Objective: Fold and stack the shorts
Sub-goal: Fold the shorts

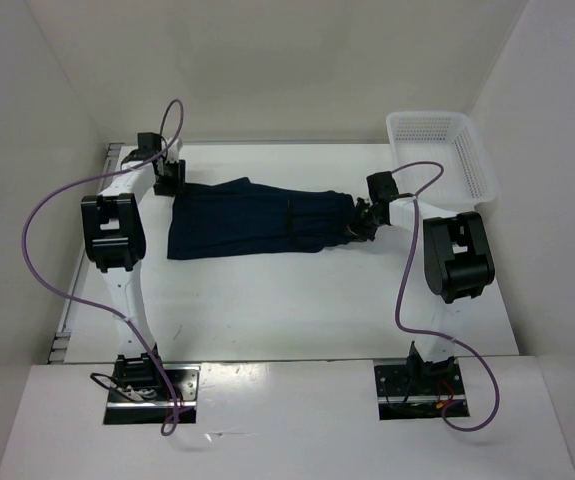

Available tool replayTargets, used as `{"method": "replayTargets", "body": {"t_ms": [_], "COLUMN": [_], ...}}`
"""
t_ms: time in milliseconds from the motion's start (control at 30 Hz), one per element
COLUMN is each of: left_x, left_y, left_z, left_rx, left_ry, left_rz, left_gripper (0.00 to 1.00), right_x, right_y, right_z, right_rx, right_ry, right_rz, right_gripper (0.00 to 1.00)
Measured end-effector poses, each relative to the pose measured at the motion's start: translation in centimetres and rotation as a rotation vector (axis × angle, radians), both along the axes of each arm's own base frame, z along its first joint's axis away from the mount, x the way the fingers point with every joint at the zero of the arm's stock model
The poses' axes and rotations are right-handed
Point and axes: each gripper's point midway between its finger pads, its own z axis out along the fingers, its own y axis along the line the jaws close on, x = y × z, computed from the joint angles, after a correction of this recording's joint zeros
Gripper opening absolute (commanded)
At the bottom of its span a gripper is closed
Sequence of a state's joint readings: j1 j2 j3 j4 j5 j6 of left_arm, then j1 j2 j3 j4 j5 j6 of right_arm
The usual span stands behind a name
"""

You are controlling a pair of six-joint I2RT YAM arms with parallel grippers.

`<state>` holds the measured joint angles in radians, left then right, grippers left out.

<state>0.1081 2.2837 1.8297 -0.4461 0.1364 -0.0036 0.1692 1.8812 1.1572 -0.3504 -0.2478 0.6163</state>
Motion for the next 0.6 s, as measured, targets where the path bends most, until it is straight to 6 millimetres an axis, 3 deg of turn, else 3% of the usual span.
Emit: {"method": "replayTargets", "body": {"t_ms": [100, 233, 300, 433, 600], "left_x": [0.9, 4.2, 5.4, 5.7, 3.3], "left_y": [-0.4, -0.6, -1.0, -2.5, -4.5], "left_z": [1.5, 5.0, 5.8, 3.7, -0.5], "left_rx": [-0.005, 0.016, 0.023, 0.019, 0.014], "left_ry": [-0.025, -0.133, -0.168, -0.133, -0.015], "left_rz": [-0.01, -0.017, -0.023, -0.048, -0.085], "left_gripper": [0.57, 0.58, 0.58, 0.54, 0.52], "right_x": [-0.1, -0.1, -0.1, -0.1, -0.2], "right_y": [0.0, -0.1, -0.1, -0.1, -0.2], "right_z": [0.0, 0.0, 0.0, 0.0, 0.1], "right_rx": [-0.004, -0.009, -0.01, -0.012, -0.022], "right_ry": [-0.004, -0.008, -0.01, -0.012, -0.012], "right_rz": [0.012, 0.025, 0.031, 0.038, 0.041], "right_gripper": [0.0, 0.0, 0.0, 0.0, 0.0]}}
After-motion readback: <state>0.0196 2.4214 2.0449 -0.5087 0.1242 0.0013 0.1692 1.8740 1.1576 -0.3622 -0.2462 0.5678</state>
